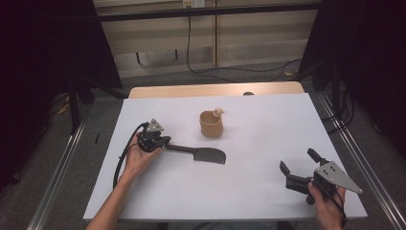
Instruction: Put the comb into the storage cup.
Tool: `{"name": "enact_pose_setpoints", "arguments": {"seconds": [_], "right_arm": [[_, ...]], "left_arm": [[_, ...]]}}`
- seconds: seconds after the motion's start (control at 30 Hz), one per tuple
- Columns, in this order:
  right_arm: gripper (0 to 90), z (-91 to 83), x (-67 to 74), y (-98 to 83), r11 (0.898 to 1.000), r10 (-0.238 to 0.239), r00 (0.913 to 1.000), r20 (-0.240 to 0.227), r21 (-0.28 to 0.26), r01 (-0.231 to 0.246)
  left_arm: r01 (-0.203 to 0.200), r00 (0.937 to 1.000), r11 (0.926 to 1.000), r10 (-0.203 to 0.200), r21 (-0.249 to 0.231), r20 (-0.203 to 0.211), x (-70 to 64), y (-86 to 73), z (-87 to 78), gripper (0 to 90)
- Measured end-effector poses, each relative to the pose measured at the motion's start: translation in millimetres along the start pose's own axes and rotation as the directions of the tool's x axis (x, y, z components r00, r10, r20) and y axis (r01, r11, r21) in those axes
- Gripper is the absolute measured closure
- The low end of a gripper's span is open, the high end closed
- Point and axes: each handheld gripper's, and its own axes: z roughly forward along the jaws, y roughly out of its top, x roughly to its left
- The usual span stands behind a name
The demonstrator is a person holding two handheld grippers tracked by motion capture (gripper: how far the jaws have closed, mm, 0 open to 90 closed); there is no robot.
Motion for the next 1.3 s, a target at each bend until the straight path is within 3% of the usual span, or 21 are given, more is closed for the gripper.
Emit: {"name": "enact_pose_setpoints", "arguments": {"seconds": [0.13,0.57,0.87,1.3], "right_arm": [[0.0,-0.6,-0.1,0.1,1.000,-0.001,1.0000,-0.002,-0.001,0.001],[0.0,-0.2,0.0,0.0,1.000,-0.002,1.0000,-0.003,-0.001,0.002],[0.0,0.0,0.0,-0.1,1.000,-0.001,1.0000,0.000,-0.001,0.001],[0.0,0.5,0.4,-0.3,1.000,-0.002,1.0000,-0.006,-0.001,0.002]], "left_arm": [[-0.012,0.9999,0.9997,0.012,0.020,-0.001,-2.1,-1.7,2.4,90.0],[0.009,1.0000,0.9996,-0.009,0.025,0.003,0.9,-9.4,-4.2,90.0],[-0.034,0.9992,0.9986,0.033,0.041,0.021,-7.4,-8.7,-4.6,90.0],[-0.035,0.9991,0.9984,0.033,0.045,0.027,-13.0,-10.8,-8.7,90.0]]}}
